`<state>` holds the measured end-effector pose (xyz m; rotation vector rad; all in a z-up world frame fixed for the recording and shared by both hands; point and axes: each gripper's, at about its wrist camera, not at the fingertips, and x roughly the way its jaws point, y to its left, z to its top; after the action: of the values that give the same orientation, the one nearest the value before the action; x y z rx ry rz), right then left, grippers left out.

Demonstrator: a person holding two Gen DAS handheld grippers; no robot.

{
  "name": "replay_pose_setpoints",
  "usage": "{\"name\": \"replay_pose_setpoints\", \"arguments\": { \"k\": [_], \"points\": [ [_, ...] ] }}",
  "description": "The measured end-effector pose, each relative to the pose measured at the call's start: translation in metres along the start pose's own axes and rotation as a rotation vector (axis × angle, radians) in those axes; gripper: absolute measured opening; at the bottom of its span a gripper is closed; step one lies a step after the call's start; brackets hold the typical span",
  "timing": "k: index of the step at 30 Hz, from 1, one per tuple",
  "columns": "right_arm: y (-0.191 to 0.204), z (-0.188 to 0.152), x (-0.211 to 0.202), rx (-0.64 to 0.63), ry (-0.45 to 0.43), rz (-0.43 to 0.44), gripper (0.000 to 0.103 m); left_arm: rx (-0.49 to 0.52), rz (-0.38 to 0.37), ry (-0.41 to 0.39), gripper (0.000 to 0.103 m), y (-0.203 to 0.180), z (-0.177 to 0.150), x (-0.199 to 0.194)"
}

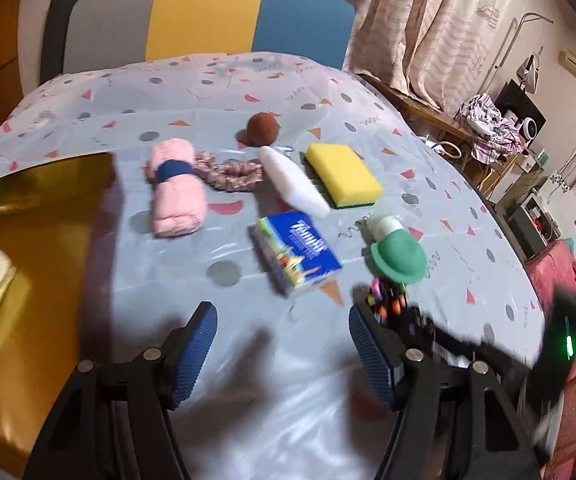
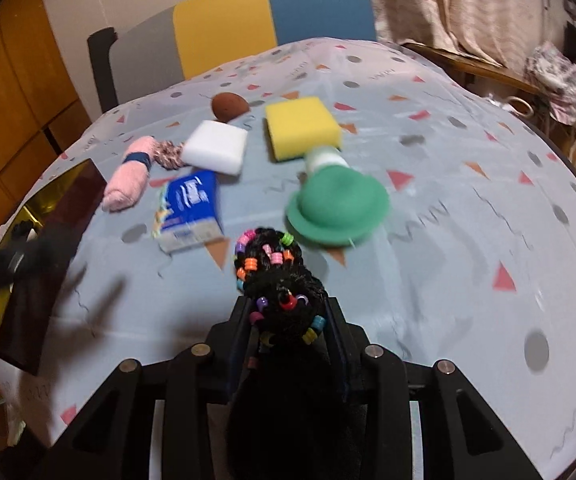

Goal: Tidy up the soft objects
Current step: 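Grasp the blue Tempo tissue pack with the left tool, then place the tissue pack in the gold tray with the left tool while the right tool holds the hair tie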

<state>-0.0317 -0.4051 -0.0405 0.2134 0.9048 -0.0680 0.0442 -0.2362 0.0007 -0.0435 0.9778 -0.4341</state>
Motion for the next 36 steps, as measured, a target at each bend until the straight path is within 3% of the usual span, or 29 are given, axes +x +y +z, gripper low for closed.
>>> {"name": "replay_pose_setpoints", "arguments": {
  "k": [4, 15, 17, 18, 19, 22, 28, 36],
  "points": [
    [-0.011, -0.016, -0.001, 0.067, 0.002, 0.027, 0.035, 0.038, 0.055, 0.048, 0.069, -0.018, 0.016, 0.035],
    [-0.006, -0.022, -0.003, 0.033, -0.032, 0.008, 0.035, 0.066, 0.159, 0.105, 0.069, -0.032, 0.044, 0.102],
    [-0.005, -0.022, -0.003, 0.029, -0.031, 0.006, 0.035, 0.081, 0.159, 0.111, 0.065, -0.030, 0.042, 0.108],
    [-0.006, -0.022, -0.003, 0.029, -0.031, 0.006, 0.035, 0.088, 0.148, 0.109, 0.058, -0.028, 0.040, 0.110],
    [-0.006, -0.022, -0.003, 0.029, -0.031, 0.007, 0.035, 0.097, 0.142, 0.108, 0.053, -0.026, 0.038, 0.110],
    [-0.005, -0.022, -0.003, 0.027, -0.035, 0.005, 0.035, 0.137, 0.129, 0.093, 0.053, -0.024, 0.032, 0.105],
    [-0.001, -0.022, -0.002, 0.004, -0.038, -0.020, 0.035, 0.079, 0.068, 0.083, 0.053, -0.009, 0.019, 0.086],
    [0.010, -0.022, -0.001, -0.023, -0.024, -0.037, 0.035, 0.023, -0.014, 0.060, 0.053, 0.015, -0.004, 0.034]
  ]
}}
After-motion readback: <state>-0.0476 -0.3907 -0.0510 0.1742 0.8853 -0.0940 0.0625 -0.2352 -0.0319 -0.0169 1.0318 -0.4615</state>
